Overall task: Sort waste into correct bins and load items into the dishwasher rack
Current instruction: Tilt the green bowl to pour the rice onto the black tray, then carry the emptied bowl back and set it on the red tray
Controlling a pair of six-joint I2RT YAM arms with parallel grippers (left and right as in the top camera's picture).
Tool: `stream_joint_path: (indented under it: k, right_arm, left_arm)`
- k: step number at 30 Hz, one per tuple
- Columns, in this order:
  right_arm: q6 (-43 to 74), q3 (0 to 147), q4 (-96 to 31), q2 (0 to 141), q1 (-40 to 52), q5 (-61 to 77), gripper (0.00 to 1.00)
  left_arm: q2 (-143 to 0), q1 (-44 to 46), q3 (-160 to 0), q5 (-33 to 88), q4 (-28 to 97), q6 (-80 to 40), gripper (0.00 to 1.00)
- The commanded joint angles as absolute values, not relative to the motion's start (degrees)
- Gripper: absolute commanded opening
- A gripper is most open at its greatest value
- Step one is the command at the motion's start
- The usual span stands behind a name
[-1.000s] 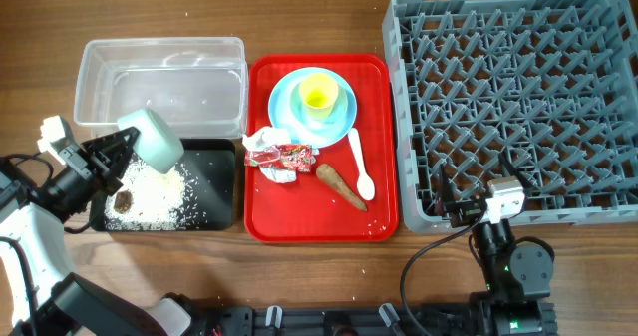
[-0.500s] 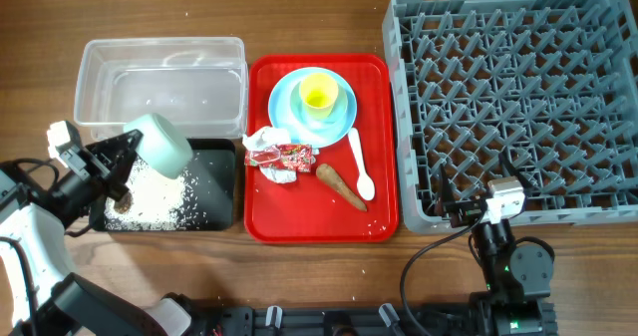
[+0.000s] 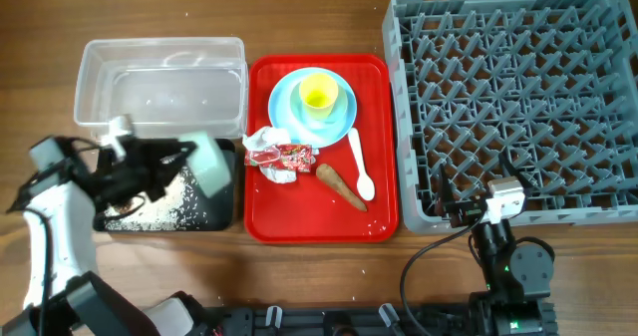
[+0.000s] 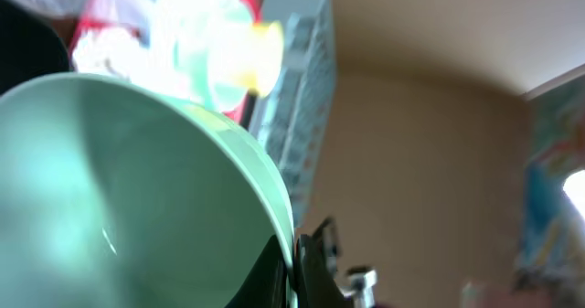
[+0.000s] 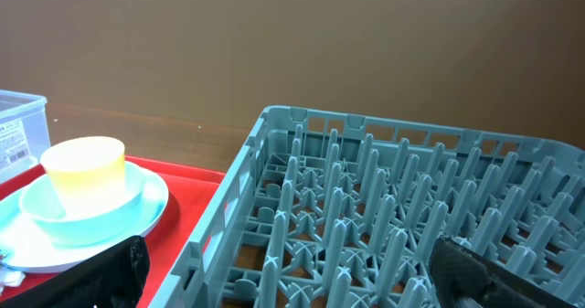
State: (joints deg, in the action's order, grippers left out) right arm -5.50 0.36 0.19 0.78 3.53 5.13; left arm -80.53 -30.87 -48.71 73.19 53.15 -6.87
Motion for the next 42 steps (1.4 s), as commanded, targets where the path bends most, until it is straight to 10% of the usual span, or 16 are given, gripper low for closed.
stream_joint_path:
  k: [1, 25, 35, 37, 39, 42]
  right_arm:
    - [-6.0, 0.3, 0.4, 0.1, 3.4, 5.9, 1.00]
    - [-6.0, 0.3, 0.4, 0.1, 3.4, 5.9, 1.00]
    - [-6.0, 0.3, 0.4, 0.1, 3.4, 5.9, 1.00]
    - [-6.0, 0.3, 0.4, 0.1, 3.4, 5.9, 1.00]
    - [-6.0, 0.3, 0.4, 0.1, 3.4, 5.9, 1.00]
    - [-6.0, 0.3, 0.4, 0.1, 3.4, 5.9, 1.00]
  left_arm:
    - [-79.4, -23.2, -48.6, 66.9, 52.2, -6.4, 0.04]
    - [-74.4, 37.4, -48.6, 1.7, 37.9, -45.5, 0.04]
    - [-80.8, 44.9, -48.6, -4.2, 37.6, -48.5, 0.08]
    - [-81.7, 44.8, -48.6, -4.2, 36.6, -48.5, 0.16]
    - [-81.8, 44.8, -48.8, -4.5, 34.2, -48.5, 0.52]
    - [-80.6, 43.9, -51.4, -6.3, 33.6, -48.5, 0.63]
